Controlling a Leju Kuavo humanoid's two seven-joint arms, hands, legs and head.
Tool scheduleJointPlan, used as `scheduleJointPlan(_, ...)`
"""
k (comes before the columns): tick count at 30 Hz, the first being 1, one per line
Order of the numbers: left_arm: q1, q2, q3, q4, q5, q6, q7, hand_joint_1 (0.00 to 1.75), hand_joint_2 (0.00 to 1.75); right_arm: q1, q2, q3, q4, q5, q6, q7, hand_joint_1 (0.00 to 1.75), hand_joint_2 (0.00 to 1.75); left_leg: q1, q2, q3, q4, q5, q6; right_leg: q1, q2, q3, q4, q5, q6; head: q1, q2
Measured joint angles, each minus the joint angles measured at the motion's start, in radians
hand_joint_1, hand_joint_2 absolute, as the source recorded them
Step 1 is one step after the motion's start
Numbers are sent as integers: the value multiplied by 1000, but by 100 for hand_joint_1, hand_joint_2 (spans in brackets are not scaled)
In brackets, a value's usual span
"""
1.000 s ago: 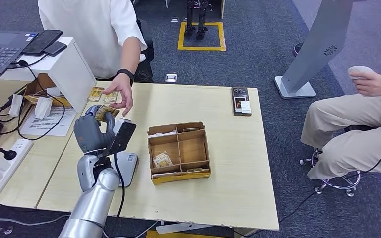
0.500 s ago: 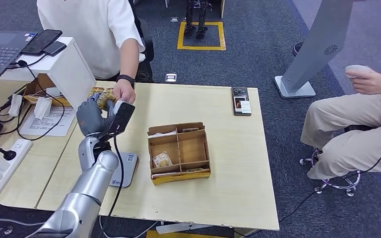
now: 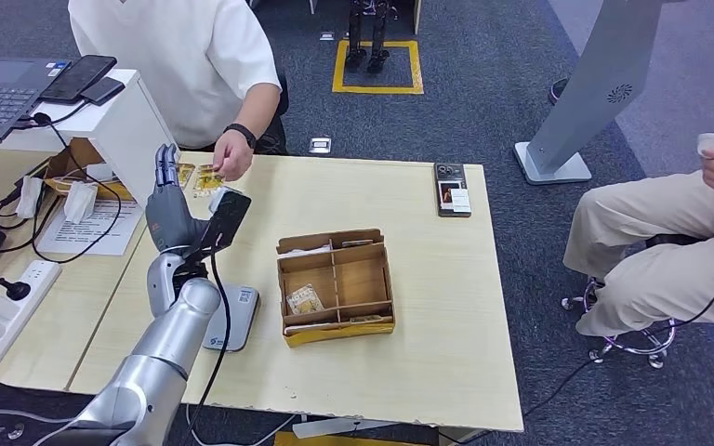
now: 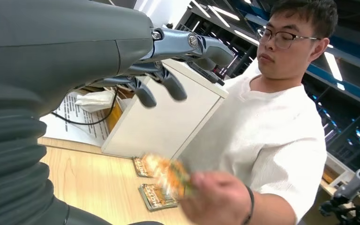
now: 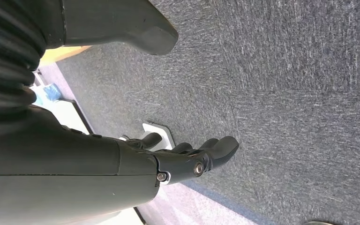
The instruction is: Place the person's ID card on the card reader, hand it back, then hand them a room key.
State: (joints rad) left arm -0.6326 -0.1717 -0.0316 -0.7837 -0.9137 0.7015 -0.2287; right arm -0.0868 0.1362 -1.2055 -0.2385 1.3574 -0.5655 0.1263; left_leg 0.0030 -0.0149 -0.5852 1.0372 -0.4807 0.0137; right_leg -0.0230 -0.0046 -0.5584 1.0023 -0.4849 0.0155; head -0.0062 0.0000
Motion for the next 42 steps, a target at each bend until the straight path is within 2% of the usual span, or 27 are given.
scheduleJointPlan(5,65,-3,0,-70,175,-15,-90,0,175,1,0,0,0,-16,-6,-1,0,175,0,0,0,0,0,0,0,1,0,0,0,0,0,0)
scheduleJointPlan(10,183,-2,-15,-193,387,-40,-192,0,175,2,0,-1,1,-28,-14,-1,0,175,0,1,0,0,0,0,0,1,-1,0,0,0,0,0)
scheduleJointPlan(16,328,-2,-59,-360,509,-54,-286,0,175,3,0,-5,3,-42,-19,-2,0,175,0,1,-1,0,-1,0,0,1,-1,0,0,0,0,0)
scheduleJointPlan(22,453,-4,-124,-530,575,-80,-352,0,175,6,0,-13,4,-59,-29,-2,0,175,0,1,-1,0,-1,0,0,1,-1,0,0,0,0,0)
scheduleJointPlan(29,546,-4,-211,-673,618,-144,-432,0,175,6,4,-29,4,-79,-34,-1,0,175,0,0,-1,0,-1,0,0,1,-1,0,0,0,0,0)
scheduleJointPlan(35,595,2,-308,-760,609,-197,-466,0,175,7,6,-37,4,-89,-34,-2,0,175,0,0,-1,0,-1,0,0,0,-1,0,-1,0,0,0)
scheduleJointPlan(42,616,18,-374,-811,606,-209,-472,0,175,7,8,-39,4,-90,-34,-3,0,175,0,0,-1,0,-1,0,0,0,-1,0,0,0,0,0)
